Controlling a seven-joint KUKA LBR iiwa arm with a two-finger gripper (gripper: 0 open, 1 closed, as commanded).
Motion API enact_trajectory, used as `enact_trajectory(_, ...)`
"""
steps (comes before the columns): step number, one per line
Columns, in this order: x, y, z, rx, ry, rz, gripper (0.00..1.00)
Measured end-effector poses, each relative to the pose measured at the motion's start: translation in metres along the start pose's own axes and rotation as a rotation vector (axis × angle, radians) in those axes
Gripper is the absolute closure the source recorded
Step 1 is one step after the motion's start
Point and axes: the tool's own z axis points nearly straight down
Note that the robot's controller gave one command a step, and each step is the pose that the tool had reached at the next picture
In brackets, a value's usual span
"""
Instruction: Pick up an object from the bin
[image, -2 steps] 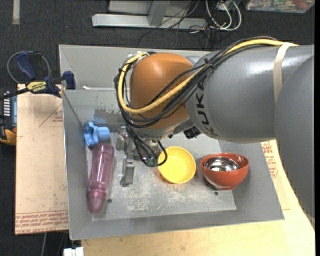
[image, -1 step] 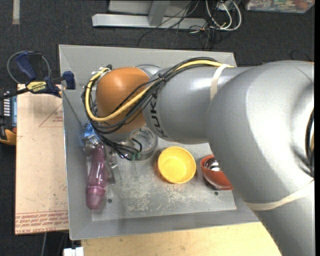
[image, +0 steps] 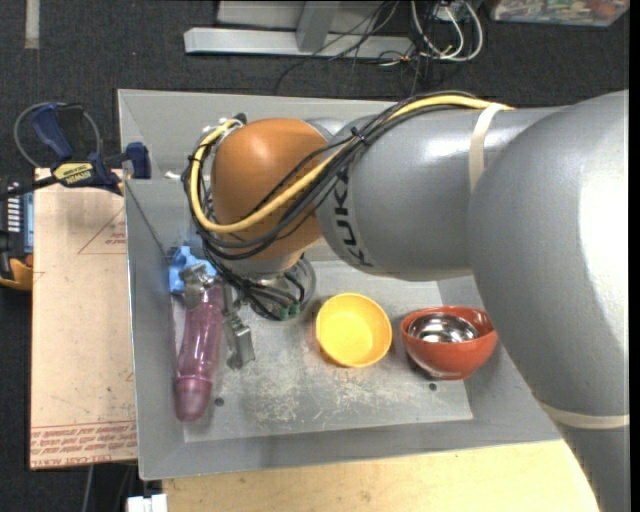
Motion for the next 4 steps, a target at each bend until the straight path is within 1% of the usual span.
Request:
enact_trajectory(1, -0.016, 0.007, 0.051, -0.004, 0.007, -0.468, 0.0)
enact_trajectory(2, -0.012, -0.004, 0.08, -0.002, 0.001, -0.437, 0.0)
enact_trajectory(3, -0.012, 0.004, 0.079, -0.004, -0.004, -0.793, 1.0)
enact_trajectory(4, -0.012, 0.004, 0.079, -0.004, -0.004, -0.794, 1.0)
